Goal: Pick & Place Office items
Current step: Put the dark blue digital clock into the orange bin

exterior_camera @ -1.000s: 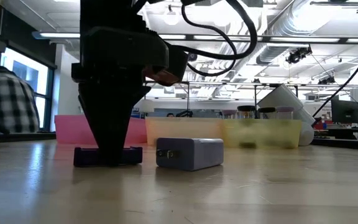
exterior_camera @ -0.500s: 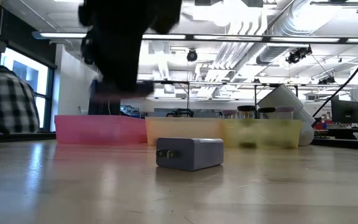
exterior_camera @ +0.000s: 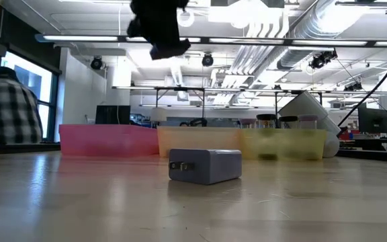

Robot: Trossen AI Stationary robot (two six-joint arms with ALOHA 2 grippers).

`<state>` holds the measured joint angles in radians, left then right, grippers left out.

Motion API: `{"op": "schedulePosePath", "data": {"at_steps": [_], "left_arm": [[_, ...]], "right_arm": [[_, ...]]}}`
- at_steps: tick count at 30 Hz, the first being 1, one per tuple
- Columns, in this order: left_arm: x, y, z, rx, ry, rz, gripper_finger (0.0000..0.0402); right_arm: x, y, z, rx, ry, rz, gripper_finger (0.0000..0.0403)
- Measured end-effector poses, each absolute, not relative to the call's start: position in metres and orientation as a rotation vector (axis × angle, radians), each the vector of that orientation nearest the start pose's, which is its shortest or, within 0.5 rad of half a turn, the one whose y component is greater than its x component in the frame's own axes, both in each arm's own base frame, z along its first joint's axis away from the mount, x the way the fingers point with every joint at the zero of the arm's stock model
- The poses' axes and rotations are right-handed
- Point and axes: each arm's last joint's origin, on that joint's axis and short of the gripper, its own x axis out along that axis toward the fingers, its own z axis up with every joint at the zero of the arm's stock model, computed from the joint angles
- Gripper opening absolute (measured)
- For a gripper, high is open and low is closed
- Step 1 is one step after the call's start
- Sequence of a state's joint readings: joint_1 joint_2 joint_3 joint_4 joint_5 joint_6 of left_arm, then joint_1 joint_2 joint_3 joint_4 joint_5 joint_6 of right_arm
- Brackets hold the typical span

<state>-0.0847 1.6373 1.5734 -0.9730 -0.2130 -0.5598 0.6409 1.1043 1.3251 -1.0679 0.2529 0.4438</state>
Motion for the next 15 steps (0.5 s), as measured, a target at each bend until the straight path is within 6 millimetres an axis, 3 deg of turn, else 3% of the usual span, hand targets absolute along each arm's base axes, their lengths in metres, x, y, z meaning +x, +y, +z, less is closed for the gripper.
{"op": "schedulePosePath", "data": {"at_steps": [10, 15], "left_arm": [[0.323, 0.092, 0.331, -0.357, 0.944, 0.516, 0.0152], [0.319, 0.133, 0.336, -0.330, 0.850, 0.558, 0.0152]], "right_arm": [[0.156, 0.074, 0.390, 0.089, 0.738, 0.017, 0.0357], [0.159, 0.061, 0.392, 0.085, 0.714, -0.061, 0.0357]]}}
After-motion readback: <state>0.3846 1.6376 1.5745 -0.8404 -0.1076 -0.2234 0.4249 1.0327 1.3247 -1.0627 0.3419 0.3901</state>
